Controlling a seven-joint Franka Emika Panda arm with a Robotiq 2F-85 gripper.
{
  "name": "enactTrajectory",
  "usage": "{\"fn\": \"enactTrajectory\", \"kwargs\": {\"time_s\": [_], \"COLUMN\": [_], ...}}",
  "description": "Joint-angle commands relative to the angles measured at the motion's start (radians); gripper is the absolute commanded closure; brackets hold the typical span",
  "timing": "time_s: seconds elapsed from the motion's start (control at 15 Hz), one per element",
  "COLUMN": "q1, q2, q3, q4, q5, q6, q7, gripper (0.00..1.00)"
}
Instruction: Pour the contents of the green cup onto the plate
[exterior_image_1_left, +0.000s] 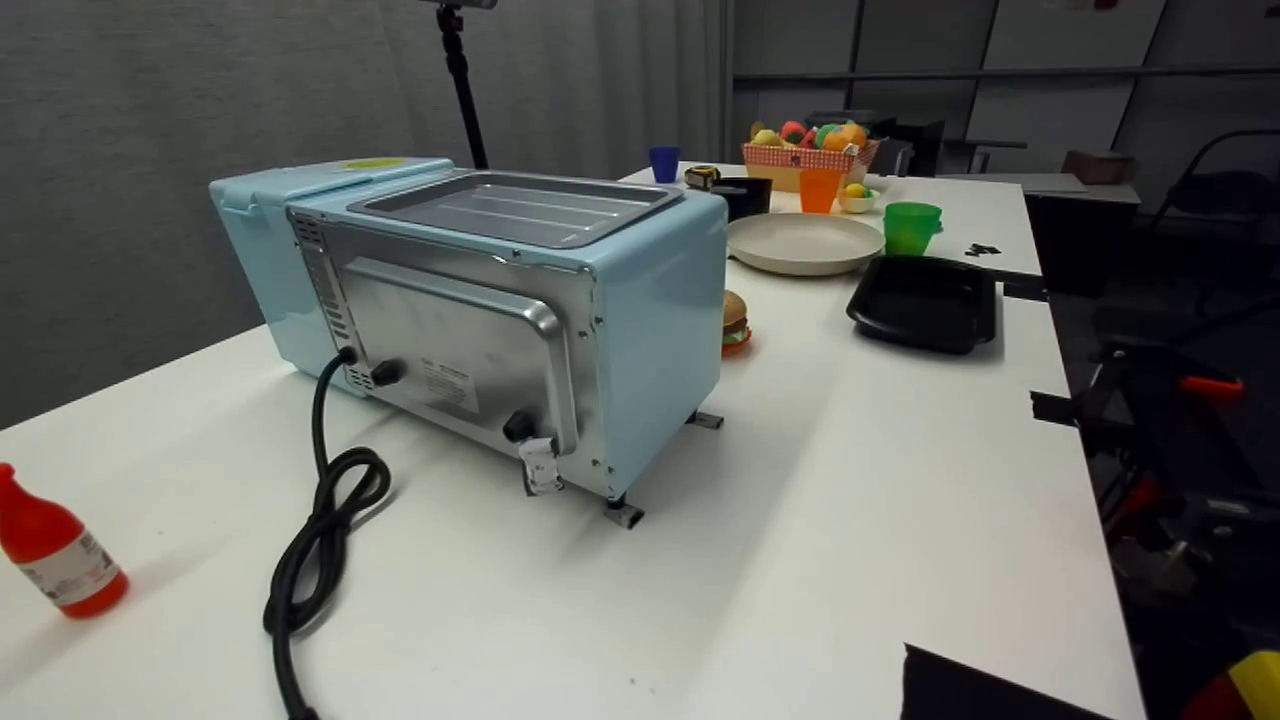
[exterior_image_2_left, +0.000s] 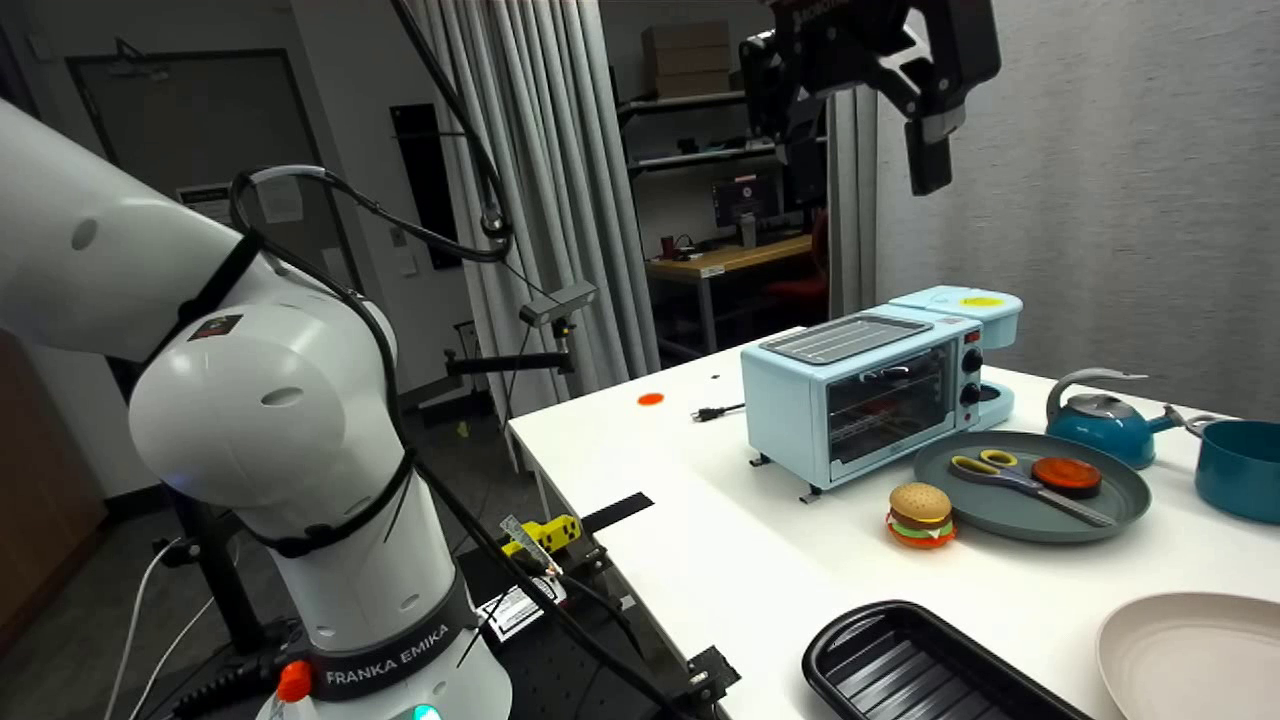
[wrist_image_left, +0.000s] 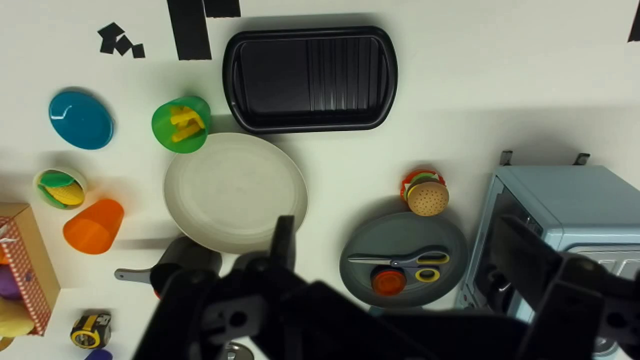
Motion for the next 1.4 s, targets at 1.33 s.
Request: {"fn": "enactTrajectory", "kwargs": {"time_s": [1.33], "q1": [-0.051], "q2": [0.127], "q3": [-0.046], "q4": [-0.064], "q5": [-0.02], "q6": [0.125], "q7": [-0.005], "gripper": [0.0]}}
